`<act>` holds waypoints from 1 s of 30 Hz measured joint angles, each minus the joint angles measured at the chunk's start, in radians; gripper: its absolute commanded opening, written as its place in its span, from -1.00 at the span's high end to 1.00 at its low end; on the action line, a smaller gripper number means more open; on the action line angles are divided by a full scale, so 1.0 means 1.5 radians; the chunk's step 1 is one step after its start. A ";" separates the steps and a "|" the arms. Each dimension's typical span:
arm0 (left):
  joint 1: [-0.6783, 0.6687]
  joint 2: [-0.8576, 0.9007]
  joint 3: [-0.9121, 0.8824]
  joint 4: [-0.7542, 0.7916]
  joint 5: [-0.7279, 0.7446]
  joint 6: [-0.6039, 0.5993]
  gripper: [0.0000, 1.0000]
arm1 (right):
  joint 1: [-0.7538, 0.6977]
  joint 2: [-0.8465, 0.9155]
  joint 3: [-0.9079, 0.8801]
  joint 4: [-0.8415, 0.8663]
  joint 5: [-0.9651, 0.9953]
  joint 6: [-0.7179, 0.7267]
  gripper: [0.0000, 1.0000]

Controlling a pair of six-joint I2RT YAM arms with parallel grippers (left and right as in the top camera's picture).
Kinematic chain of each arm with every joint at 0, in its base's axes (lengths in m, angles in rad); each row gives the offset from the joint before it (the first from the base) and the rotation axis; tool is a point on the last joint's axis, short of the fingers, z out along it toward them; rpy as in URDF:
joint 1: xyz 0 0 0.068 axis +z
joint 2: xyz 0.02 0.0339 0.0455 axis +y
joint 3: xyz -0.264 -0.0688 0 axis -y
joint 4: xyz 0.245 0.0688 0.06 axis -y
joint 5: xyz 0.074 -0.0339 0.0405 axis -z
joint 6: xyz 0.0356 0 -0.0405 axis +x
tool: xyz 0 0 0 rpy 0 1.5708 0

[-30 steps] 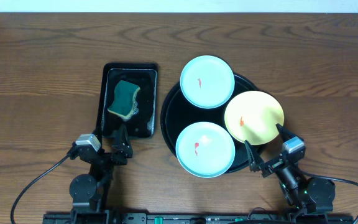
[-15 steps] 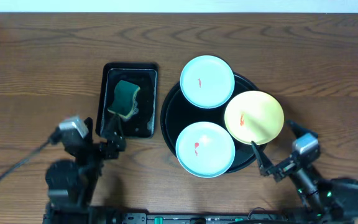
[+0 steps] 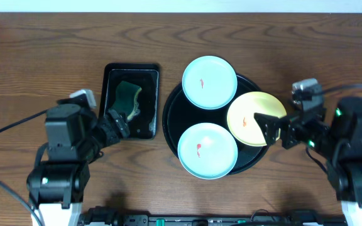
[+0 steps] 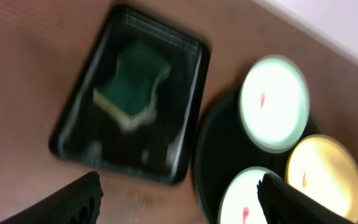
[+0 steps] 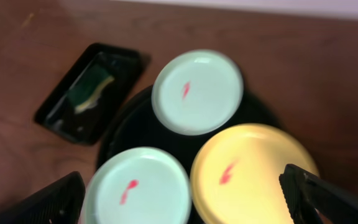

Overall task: Clean dirty plates on tray and stack at the side
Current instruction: 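Reach left gripper to the sponge and right gripper toward the yellow plate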

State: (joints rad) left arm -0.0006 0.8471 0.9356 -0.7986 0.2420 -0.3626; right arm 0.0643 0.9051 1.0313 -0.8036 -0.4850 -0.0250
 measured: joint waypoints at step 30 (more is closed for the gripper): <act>-0.011 0.353 0.113 0.105 -0.033 0.155 -0.67 | 0.122 0.147 0.000 -0.010 0.007 0.082 -0.85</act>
State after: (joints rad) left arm -0.0170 1.3769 1.1053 -0.6407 0.1928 -0.1303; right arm 0.2474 1.1252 1.0313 -0.8192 -0.4747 0.0978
